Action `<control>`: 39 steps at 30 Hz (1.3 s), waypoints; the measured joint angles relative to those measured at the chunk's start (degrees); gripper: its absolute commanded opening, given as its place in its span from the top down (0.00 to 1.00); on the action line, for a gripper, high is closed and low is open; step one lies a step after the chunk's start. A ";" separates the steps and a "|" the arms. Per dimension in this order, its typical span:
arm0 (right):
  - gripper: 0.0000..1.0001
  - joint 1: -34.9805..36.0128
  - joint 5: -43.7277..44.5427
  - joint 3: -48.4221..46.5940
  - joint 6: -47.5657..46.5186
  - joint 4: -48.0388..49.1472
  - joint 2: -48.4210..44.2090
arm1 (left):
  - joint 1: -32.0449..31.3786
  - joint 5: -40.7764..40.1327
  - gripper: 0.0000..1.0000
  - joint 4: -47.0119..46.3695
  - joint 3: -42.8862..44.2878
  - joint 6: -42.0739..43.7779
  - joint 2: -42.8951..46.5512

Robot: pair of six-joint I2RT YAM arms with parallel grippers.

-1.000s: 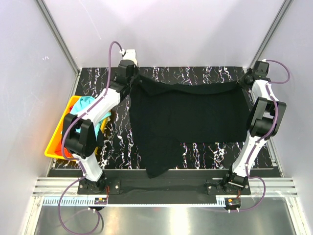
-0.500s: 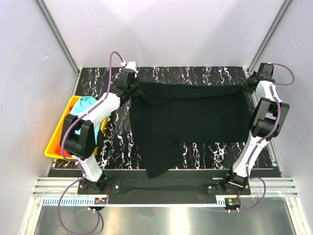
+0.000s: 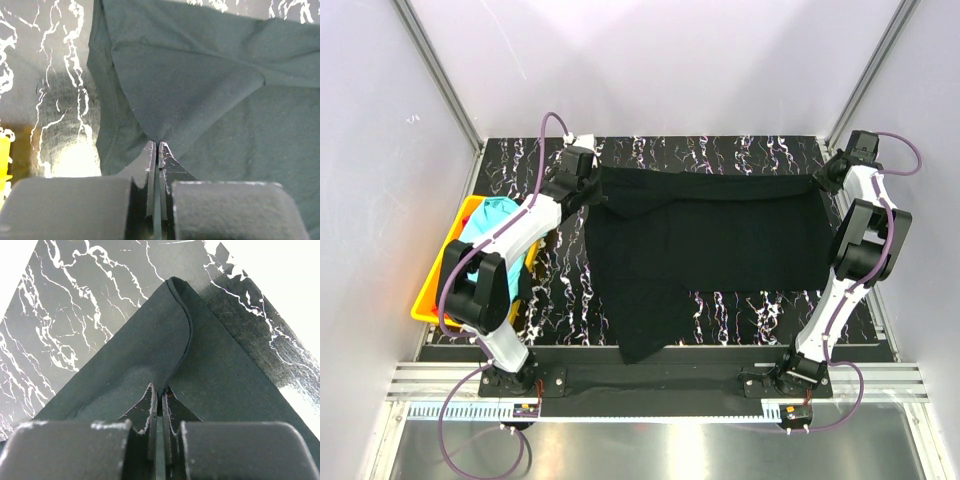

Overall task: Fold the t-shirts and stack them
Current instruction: Fold the tshirt

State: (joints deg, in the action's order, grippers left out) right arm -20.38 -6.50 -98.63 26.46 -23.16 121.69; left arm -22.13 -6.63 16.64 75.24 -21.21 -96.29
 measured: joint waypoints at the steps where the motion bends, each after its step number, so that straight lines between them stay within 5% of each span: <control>1: 0.93 -0.02 -0.02 0.00 -0.02 -0.07 0.00 | 0.00 0.00 1.00 0.44 -0.02 0.00 0.00; 10: 0.91 -0.02 0.81 0.00 -0.13 -0.70 0.00 | 0.00 0.55 1.00 0.90 -1.90 -1.55 0.68; 14: 0.83 -0.02 2.16 0.00 -0.15 -1.81 0.13 | 0.04 1.81 1.00 1.11 -4.83 -3.06 1.90; 15: 0.81 -0.02 2.62 0.00 -0.13 -2.34 0.24 | 0.07 2.32 0.97 1.11 -5.62 -3.43 2.34; 16: 0.78 -0.02 3.21 -0.02 -0.15 -2.93 0.33 | 0.09 2.89 0.74 0.94 -6.88 -3.93 3.17; 19: 0.57 -0.04 5.79 -0.44 -0.28 -5.11 0.96 | 0.33 4.46 0.42 1.01 -11.02 -5.40 6.49; 22: 0.38 -0.09 7.98 -2.21 -0.70 -7.96 2.23 | 1.68 5.14 0.36 1.84 -13.07 -5.97 9.94; 28: 0.28 -0.17 9.40 -7.21 -1.29 -10.69 3.54 | 8.41 6.88 0.33 1.29 -7.21 -5.20 7.58; 39: 0.33 -0.20 6.78 -21.31 -4.50 -10.99 12.52 | 10.08 8.55 0.39 -2.60 19.61 -1.05 -20.26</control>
State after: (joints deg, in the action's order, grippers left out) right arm -20.58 0.27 -119.94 21.96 -34.15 134.21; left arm -12.05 1.91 14.04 94.85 -22.26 -116.55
